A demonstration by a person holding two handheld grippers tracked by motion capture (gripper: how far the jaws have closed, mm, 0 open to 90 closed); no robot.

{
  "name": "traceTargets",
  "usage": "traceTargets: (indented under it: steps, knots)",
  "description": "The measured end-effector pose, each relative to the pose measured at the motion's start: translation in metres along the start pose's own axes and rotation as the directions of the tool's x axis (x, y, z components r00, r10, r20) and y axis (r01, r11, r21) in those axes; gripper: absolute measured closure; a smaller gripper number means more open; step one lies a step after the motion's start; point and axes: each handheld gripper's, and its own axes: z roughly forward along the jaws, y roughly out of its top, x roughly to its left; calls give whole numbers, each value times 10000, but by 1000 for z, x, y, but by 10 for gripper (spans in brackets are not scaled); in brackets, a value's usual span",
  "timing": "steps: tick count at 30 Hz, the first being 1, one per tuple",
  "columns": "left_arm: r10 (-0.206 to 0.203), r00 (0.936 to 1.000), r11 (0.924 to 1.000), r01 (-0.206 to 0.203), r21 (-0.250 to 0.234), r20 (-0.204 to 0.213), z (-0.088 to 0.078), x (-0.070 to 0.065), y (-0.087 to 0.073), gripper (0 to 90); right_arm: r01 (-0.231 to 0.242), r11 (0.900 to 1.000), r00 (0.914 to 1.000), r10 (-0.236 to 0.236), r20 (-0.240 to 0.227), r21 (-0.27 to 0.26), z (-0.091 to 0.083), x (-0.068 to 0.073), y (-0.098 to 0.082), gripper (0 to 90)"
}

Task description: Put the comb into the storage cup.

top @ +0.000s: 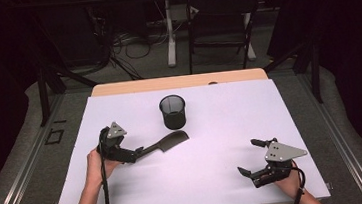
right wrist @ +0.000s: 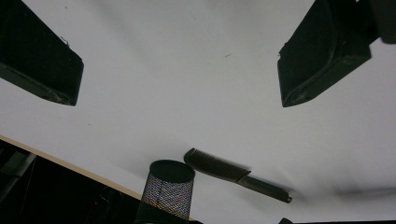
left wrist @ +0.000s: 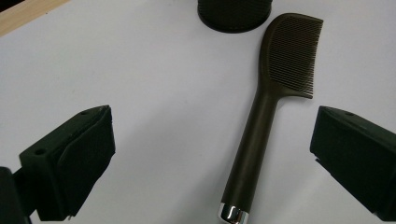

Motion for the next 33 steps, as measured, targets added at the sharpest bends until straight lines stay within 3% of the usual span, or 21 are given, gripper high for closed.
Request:
traceTargets:
  steps: [11,17,24,33]
  knots:
    - [662,9973,9965,-676,482,309,6,-7,10,2,-3,10000,10000,3,22,14,0,0,0,0]
    - [737,9957,9958,-765,510,558,8,-9,16,2,-50,10000,10000,49,13,66,0,0,0,0]
    - [927,9925,9912,-996,872,799,13,-11,22,0,-95,9999,9999,96,-71,138,3,1,-1,0]
    - [1467,9824,9733,-1642,1603,1155,22,-15,34,0,-73,9999,9999,74,-76,138,3,1,0,0]
